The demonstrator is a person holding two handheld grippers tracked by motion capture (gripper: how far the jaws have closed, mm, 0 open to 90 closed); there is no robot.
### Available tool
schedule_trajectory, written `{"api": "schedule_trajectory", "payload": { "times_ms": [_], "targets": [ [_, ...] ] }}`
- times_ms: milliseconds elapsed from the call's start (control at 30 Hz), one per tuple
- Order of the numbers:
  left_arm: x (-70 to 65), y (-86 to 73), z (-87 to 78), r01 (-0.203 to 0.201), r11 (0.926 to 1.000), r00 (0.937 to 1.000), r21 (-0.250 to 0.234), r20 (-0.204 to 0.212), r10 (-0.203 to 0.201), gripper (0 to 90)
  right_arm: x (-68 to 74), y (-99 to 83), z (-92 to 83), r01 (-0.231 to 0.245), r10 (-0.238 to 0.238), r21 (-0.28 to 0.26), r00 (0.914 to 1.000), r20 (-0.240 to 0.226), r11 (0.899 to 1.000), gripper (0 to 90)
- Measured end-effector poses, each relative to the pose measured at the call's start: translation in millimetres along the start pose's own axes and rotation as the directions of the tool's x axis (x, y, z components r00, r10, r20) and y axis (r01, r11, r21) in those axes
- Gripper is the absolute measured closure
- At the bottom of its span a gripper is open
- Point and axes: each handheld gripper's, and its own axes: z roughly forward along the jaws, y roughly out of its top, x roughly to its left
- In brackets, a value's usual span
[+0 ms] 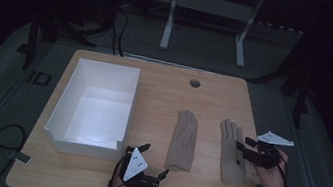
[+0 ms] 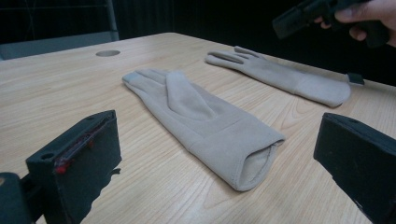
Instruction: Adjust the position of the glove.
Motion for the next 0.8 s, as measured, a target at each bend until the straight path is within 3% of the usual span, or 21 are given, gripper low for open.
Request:
{"api": "schedule_trajectory", "payload": {
  "times_ms": [100, 267, 400, 467, 533, 800],
  "targets": [
    [-0.1, 0.0, 0.0, -0.001, 1.0000, 1.0000, -0.001, 0.001, 0.001, 1.0, -1.1, -6.2, 6.6, 0.013, -0.013, 0.016, 0.9999, -0.011, 1.000, 52.6],
    [0.0, 0.0, 0.0, -0.002, 1.0000, 1.0000, 0.000, 0.002, 0.002, 1.0, -3.1, -16.0, 20.3, -0.015, 0.016, 0.024, 0.9998, -0.014, 1.000, 54.2],
    [-0.1, 0.0, 0.0, -0.003, 1.0000, 1.0000, 0.001, 0.003, 0.003, 1.0, -8.9, -24.8, 32.7, -0.093, 0.093, 0.023, 0.9955, -0.017, 0.995, 55.4],
    [-0.1, 0.0, 0.1, -0.002, 1.0000, 1.0000, 0.000, 0.003, 0.002, 1.0, -8.6, -29.8, 38.4, -0.108, 0.108, 0.021, 0.9939, -0.022, 0.994, 55.1],
    [-0.1, 0.0, 0.0, -0.004, 1.0000, 1.0000, 0.001, 0.001, 0.004, 1.0, -3.8, -35.1, 43.7, -0.080, 0.080, 0.023, 0.9967, -0.004, 0.997, 55.7],
    [-0.7, 0.0, 0.1, -0.008, 1.0000, 1.0000, 0.001, 0.001, 0.008, 0.9, 8.6, -33.9, 42.9, -0.078, 0.076, 0.029, 0.9949, 0.065, 0.996, 76.4]
  ]
}}
